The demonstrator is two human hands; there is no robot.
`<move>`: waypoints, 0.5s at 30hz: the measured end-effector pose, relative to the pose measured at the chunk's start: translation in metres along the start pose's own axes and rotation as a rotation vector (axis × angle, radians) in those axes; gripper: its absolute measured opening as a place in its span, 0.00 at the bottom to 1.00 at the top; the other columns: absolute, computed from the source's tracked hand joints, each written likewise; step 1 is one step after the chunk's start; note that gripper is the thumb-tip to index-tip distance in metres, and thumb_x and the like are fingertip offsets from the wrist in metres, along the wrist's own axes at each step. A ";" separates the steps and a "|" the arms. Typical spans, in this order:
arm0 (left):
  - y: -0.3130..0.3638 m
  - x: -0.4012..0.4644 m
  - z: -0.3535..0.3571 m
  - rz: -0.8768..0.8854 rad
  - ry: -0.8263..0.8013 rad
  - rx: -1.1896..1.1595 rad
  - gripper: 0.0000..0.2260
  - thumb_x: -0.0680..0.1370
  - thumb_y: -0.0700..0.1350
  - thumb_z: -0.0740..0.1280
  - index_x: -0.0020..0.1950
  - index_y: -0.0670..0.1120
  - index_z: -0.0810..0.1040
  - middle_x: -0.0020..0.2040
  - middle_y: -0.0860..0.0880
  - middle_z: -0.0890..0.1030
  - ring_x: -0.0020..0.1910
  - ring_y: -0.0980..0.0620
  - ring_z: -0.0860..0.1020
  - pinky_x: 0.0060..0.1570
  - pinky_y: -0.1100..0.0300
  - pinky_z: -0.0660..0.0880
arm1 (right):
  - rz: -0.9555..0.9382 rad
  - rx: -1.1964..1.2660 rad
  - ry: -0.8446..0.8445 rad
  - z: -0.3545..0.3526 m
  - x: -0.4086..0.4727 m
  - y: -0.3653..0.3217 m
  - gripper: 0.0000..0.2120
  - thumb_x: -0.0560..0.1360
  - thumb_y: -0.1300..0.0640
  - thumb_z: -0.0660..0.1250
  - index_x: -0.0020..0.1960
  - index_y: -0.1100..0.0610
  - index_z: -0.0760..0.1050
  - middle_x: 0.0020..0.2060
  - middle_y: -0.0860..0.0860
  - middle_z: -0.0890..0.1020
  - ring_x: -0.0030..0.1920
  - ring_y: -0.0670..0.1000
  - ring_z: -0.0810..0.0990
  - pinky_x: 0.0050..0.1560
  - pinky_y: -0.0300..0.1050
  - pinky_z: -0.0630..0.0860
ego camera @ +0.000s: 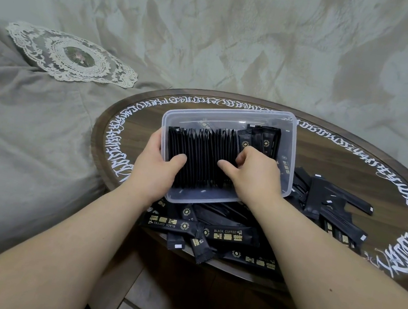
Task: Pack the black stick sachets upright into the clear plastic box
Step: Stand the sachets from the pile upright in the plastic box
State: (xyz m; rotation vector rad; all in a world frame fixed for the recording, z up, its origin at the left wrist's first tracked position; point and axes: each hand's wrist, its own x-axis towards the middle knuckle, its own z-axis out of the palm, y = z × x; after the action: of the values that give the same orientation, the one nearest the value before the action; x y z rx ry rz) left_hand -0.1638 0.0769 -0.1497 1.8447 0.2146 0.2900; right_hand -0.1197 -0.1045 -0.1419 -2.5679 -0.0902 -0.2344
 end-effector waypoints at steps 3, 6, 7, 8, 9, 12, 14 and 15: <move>0.000 0.003 0.002 -0.012 0.056 -0.028 0.26 0.68 0.49 0.64 0.67 0.57 0.69 0.56 0.57 0.80 0.56 0.55 0.78 0.61 0.47 0.74 | -0.003 0.034 0.015 -0.001 0.001 0.001 0.17 0.72 0.40 0.68 0.48 0.54 0.74 0.41 0.50 0.80 0.46 0.53 0.76 0.42 0.45 0.71; 0.000 0.004 0.001 -0.010 0.100 -0.034 0.25 0.69 0.49 0.64 0.67 0.55 0.70 0.56 0.56 0.80 0.56 0.54 0.78 0.62 0.47 0.73 | -0.010 0.068 0.080 -0.007 0.000 0.004 0.13 0.75 0.46 0.67 0.51 0.55 0.76 0.44 0.50 0.82 0.49 0.54 0.78 0.49 0.47 0.75; -0.001 0.006 0.001 -0.009 0.116 -0.037 0.25 0.69 0.49 0.64 0.67 0.55 0.70 0.56 0.55 0.80 0.56 0.54 0.78 0.62 0.47 0.73 | -0.019 0.065 0.116 -0.010 -0.001 0.004 0.11 0.75 0.48 0.66 0.52 0.55 0.76 0.45 0.51 0.82 0.50 0.54 0.79 0.50 0.48 0.75; -0.001 0.007 0.000 -0.008 0.130 -0.037 0.24 0.69 0.49 0.64 0.66 0.54 0.70 0.56 0.55 0.80 0.56 0.53 0.78 0.62 0.47 0.73 | -0.031 0.053 0.152 -0.014 -0.002 0.005 0.11 0.76 0.50 0.66 0.54 0.56 0.76 0.47 0.51 0.81 0.51 0.54 0.78 0.52 0.48 0.75; -0.001 0.008 -0.001 -0.007 0.143 -0.034 0.24 0.70 0.48 0.64 0.66 0.54 0.71 0.56 0.55 0.80 0.56 0.53 0.78 0.61 0.47 0.74 | -0.041 0.038 0.182 -0.017 -0.002 0.005 0.11 0.77 0.52 0.65 0.56 0.56 0.76 0.50 0.52 0.81 0.52 0.54 0.78 0.53 0.48 0.74; -0.001 0.008 -0.003 -0.009 0.149 -0.028 0.23 0.71 0.48 0.65 0.66 0.54 0.71 0.56 0.54 0.80 0.56 0.53 0.78 0.61 0.47 0.74 | -0.038 -0.013 0.197 -0.022 -0.004 0.004 0.14 0.78 0.53 0.64 0.61 0.57 0.73 0.55 0.53 0.78 0.55 0.56 0.76 0.53 0.46 0.70; 0.000 0.007 -0.003 -0.005 0.147 -0.028 0.24 0.70 0.49 0.65 0.66 0.54 0.71 0.56 0.54 0.80 0.56 0.53 0.78 0.61 0.47 0.74 | -0.016 -0.042 0.167 -0.020 -0.004 0.002 0.17 0.77 0.52 0.65 0.63 0.57 0.71 0.56 0.54 0.78 0.56 0.57 0.76 0.53 0.47 0.71; 0.000 0.007 -0.003 0.001 0.146 -0.025 0.24 0.69 0.50 0.65 0.66 0.54 0.71 0.56 0.54 0.80 0.56 0.53 0.78 0.61 0.46 0.74 | -0.001 -0.047 0.155 -0.018 -0.003 0.002 0.18 0.77 0.51 0.65 0.64 0.57 0.70 0.55 0.54 0.78 0.56 0.58 0.76 0.52 0.48 0.71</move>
State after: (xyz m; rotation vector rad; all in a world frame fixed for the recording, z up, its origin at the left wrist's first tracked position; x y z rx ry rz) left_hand -0.1581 0.0820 -0.1485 1.8008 0.3091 0.4266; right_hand -0.1252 -0.1159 -0.1283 -2.5860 -0.0292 -0.4393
